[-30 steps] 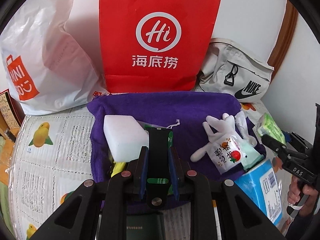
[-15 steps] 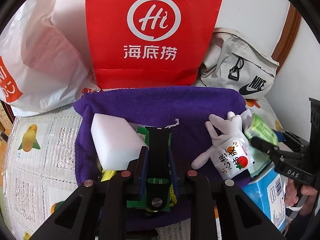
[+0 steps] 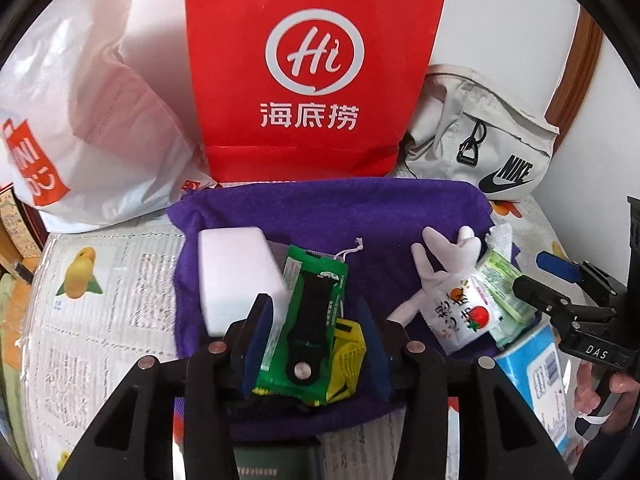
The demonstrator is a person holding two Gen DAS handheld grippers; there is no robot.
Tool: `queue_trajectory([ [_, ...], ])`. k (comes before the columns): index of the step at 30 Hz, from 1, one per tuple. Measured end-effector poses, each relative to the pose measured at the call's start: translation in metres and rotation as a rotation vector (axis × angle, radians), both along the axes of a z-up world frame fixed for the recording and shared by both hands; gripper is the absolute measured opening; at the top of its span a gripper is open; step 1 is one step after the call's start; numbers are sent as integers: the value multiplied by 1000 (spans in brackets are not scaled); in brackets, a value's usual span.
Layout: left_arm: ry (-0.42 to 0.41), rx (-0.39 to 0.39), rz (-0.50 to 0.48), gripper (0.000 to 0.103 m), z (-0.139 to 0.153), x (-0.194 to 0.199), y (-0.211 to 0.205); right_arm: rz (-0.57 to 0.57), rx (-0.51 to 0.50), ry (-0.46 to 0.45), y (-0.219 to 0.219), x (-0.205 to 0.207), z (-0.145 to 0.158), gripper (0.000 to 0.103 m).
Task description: Organize soft objects
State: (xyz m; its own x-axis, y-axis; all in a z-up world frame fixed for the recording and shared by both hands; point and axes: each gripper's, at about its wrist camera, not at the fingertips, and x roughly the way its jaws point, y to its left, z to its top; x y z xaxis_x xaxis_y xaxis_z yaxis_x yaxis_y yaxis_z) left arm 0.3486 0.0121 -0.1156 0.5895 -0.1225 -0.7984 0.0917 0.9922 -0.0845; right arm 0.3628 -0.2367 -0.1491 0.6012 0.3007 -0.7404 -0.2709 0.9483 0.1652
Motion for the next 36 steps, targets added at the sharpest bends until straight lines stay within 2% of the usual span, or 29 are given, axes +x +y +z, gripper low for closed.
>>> queue_trajectory([
  [4,-23,-4,6,50,18,-21,2,-15,2,-18,-1,-19,18,79],
  [7,-50,1,7,58,35,-42,2,-17,-2,-40,2,-38,35,80],
  [9,-67,3,10,63,46,-56,2,-27,4,-60,1,-57,49,85],
  [11,-90,4,13,72,58,-75,2,-32,18,-80,0,-73,59,87],
  [16,-136,-5,32,80,82,-128,2,-41,31,-112,3,-125,83,89],
  [19,-157,1,36,87,92,-158,1,-68,30,-131,3,-153,95,99],
  [23,-178,-22,50,96,104,-197,3,-111,33,-165,1,-191,107,103],
  [28,-220,-4,63,101,113,-247,0,-140,15,-182,3,-242,119,103],
  [36,-259,13,77,101,118,-323,-7,-183,-54,-215,11,-324,129,103],
])
